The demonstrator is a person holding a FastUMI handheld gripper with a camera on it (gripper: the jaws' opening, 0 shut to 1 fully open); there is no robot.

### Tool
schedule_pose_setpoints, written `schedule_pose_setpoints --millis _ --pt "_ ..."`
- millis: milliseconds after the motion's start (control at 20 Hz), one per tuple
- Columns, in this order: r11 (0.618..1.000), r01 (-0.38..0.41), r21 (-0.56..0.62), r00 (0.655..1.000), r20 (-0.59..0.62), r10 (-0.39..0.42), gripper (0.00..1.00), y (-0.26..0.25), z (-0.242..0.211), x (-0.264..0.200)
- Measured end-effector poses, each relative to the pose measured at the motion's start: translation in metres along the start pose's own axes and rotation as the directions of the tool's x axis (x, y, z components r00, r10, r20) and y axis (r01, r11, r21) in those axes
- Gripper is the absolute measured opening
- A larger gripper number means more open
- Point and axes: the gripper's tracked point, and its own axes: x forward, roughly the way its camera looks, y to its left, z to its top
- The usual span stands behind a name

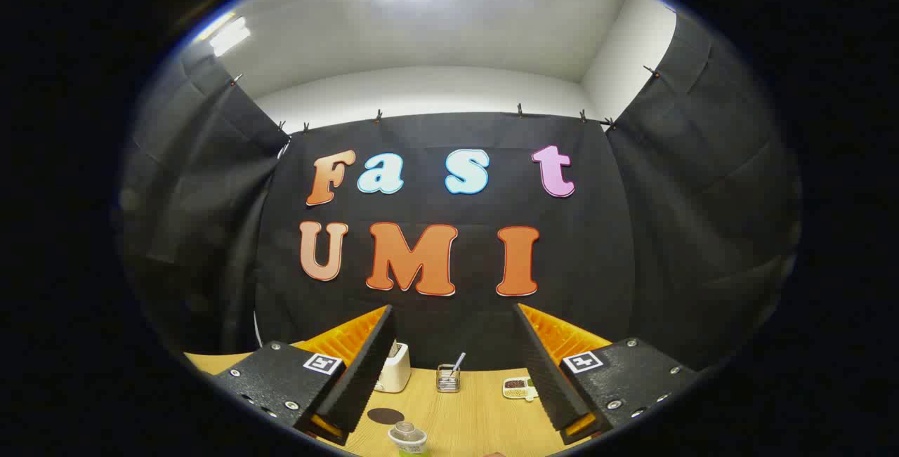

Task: Take the bottle from table, then pour the juice into the cup, finally place the bottle on the coaster

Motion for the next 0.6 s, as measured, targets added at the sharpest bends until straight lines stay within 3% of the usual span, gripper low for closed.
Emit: schedule_pose_setpoints --millis 600 --pt "1.000 -0.002 0.010 1.000 0.021 0.002 0.98 0.0055 -0.0019 0.0006"
